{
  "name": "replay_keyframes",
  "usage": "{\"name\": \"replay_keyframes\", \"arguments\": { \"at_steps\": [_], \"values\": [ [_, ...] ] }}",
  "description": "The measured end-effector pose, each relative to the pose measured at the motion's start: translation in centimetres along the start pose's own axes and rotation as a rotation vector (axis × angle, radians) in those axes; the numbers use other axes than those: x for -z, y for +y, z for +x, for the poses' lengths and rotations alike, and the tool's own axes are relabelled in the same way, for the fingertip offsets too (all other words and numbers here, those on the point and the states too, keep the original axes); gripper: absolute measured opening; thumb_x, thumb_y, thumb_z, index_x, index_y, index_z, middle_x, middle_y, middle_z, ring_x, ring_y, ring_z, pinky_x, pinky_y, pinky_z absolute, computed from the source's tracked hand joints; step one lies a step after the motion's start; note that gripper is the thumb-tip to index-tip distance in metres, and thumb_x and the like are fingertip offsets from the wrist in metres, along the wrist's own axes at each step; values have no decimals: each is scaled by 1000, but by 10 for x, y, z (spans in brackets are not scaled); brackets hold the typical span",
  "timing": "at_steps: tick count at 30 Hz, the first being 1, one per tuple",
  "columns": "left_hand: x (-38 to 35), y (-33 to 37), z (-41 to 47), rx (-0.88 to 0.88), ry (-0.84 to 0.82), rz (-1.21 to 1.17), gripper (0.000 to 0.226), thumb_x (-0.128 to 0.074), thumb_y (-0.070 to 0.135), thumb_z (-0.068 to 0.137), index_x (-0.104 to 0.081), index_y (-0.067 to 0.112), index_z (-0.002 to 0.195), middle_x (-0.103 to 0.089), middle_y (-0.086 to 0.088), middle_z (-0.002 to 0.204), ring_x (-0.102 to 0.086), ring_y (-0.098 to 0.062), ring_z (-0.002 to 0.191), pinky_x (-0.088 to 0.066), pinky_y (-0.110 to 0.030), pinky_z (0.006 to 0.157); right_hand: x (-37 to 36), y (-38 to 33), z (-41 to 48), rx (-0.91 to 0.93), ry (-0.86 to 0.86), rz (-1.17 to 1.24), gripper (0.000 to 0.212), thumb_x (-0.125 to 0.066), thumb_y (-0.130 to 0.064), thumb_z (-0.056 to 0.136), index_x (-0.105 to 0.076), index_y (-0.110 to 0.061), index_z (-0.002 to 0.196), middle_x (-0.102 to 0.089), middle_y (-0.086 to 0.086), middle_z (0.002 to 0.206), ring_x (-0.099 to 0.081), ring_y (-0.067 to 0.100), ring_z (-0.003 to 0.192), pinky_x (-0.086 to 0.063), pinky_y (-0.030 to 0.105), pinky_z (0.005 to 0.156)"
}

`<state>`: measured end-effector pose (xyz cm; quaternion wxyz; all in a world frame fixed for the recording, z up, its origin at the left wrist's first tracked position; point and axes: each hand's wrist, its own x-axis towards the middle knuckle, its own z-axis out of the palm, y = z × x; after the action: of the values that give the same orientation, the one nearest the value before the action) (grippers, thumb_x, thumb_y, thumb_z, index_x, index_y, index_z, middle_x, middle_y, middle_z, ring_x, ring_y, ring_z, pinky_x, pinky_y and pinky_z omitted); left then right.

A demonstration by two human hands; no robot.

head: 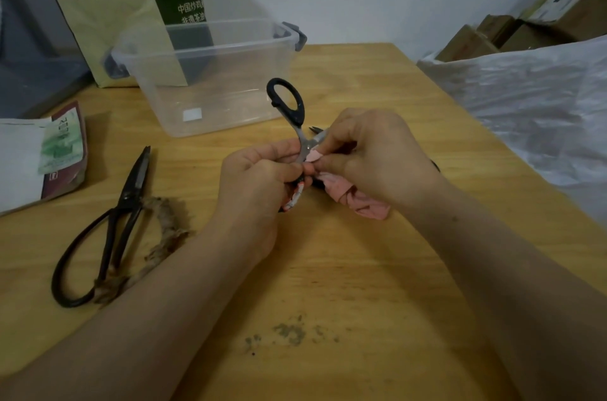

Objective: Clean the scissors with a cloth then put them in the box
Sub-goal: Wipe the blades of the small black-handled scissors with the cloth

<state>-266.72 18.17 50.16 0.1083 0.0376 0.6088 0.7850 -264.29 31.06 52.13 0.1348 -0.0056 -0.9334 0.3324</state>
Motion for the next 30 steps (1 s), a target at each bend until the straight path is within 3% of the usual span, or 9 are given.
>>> {"name": "replay_keyframes", "arguments": {
  "at_steps": [2, 6, 11, 14, 17, 20, 25, 30],
  "values": [
    [-2, 0, -1, 5, -16, 8, 30, -47, -20, 81, -65, 4, 85, -67, -8, 60, -54, -19, 56, -43, -29, 59, 5, 4, 0, -16, 70, -21, 1, -73, -22, 81, -73, -21, 80, -65, -9, 79, -62, 11, 80, -53, 33, 78],
    [-4, 0, -3, 0, -49, 24, 33, -47, -21, 80, -67, 5, 83, -67, -11, 66, -54, -23, 65, -40, -34, 64, -1, 7, 1, 35, 319, 33, 9, -70, -22, 84, -73, -18, 91, -61, -8, 91, -57, 8, 84, -48, 24, 79],
    [-1, -1, -1, -37, -40, 79, 32, -50, -20, 80, -69, 6, 86, -68, -12, 70, -58, -23, 65, -45, -31, 65, -16, 8, 8, 155, 258, 26, 8, -71, -18, 83, -73, -11, 87, -59, -6, 89, -59, 13, 85, -50, 34, 81],
    [0, -1, 1, -33, -30, 92, 33, -48, -20, 81, -69, 5, 83, -68, -14, 69, -56, -29, 70, -40, -32, 64, -17, 11, 10, 236, 227, 74, 7, -72, -13, 82, -73, -7, 85, -59, -7, 87, -60, 13, 84, -51, 35, 79],
    [2, 0, 2, -23, -27, 92, 29, -47, -21, 82, -66, 0, 88, -64, -13, 62, -53, -19, 50, -37, -25, 51, -16, 15, 9, 308, 170, 96, 7, -72, -12, 81, -73, -6, 83, -59, -8, 86, -61, 13, 84, -52, 35, 80],
    [2, 1, 2, 3, -14, 89, 28, -45, -20, 81, -64, -7, 97, -62, -18, 67, -53, -16, 46, -37, -27, 53, -13, 15, 8, 310, 92, 89, 7, -73, -14, 80, -74, -9, 85, -59, -10, 87, -61, 13, 86, -52, 35, 81],
    [3, 3, 3, 59, -38, 17, 30, -41, -20, 80, -63, -1, 74, -63, -10, 54, -46, -7, 31, -34, -11, 34, -3, 14, 5, 185, -54, -17, 10, -74, -16, 79, -75, -14, 88, -55, -13, 89, -58, 12, 90, -49, 33, 86],
    [2, 1, 5, 70, -57, 27, 32, -43, -21, 79, -64, 2, 75, -62, -14, 66, -56, -13, 52, -49, -20, 51, -1, 16, 6, 74, 306, 112, 3, -72, -23, 82, -72, -22, 84, -59, -10, 87, -56, 3, 80, -46, 18, 73]
  ]
}}
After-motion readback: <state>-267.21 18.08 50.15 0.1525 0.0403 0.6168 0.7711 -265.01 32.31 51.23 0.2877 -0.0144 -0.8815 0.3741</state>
